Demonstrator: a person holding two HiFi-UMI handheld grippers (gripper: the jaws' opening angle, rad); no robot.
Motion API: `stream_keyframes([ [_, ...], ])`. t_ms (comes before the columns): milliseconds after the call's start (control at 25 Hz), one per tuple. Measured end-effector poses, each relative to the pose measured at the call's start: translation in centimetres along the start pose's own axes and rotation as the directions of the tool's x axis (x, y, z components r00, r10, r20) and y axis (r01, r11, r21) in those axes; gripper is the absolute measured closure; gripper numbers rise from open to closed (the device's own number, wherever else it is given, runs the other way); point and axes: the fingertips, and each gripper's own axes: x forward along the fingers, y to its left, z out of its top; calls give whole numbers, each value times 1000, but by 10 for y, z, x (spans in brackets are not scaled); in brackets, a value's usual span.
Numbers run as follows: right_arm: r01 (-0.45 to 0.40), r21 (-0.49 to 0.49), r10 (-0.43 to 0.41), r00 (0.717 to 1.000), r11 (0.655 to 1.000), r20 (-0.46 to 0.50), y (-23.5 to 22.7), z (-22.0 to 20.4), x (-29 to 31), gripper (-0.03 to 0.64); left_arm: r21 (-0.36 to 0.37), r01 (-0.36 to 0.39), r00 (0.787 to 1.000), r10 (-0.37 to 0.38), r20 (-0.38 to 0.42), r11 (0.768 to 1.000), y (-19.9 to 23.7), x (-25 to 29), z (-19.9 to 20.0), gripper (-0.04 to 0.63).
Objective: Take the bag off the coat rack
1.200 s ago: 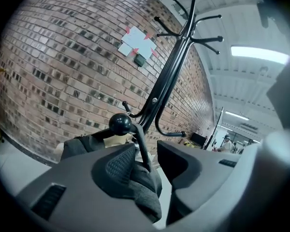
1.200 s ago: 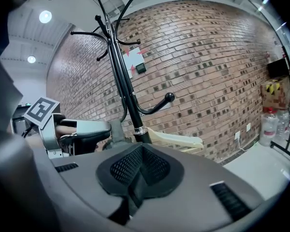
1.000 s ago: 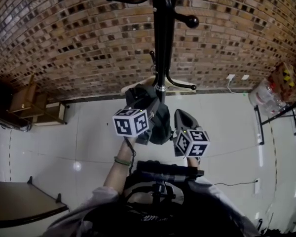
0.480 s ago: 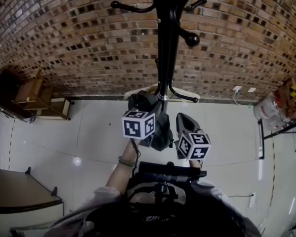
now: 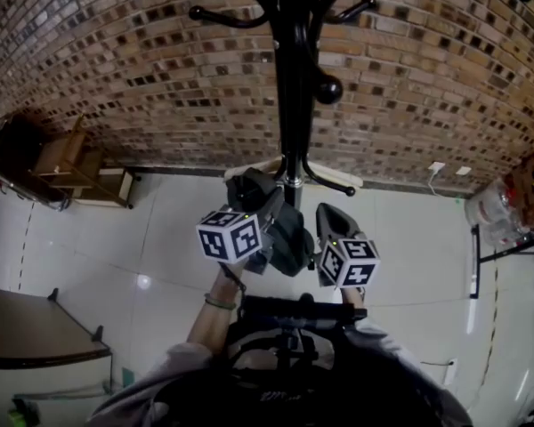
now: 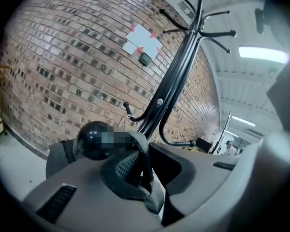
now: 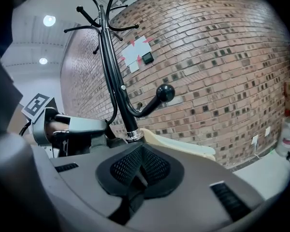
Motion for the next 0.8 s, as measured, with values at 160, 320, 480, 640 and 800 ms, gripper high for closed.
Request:
stream_keyframes([
  [160, -11, 2, 11, 1000, 1000, 0, -2, 2, 1, 617, -80, -1, 999, 5, 43, 997, -4, -11, 9, 558],
  [320, -4, 7, 4, 1000, 1000, -3, -6, 0, 2, 617, -95, 17, 998, -11, 60, 995, -9, -21, 13, 558],
  [480, -8, 3, 8, 1000, 1000, -10, -4, -3, 2, 618, -126, 33, 996, -22, 87, 991, -14, -32, 15, 559],
  [640, -21, -6, 21, 1000, 1000, -15, 4, -3, 3, 617, -89, 35, 994, -25, 108, 995, -22, -46, 27, 560],
  [800, -24, -12, 24, 999, 1000, -22, 10, -6, 3, 617, -101, 29, 989, -14, 147, 994, -20, -69, 37, 560],
])
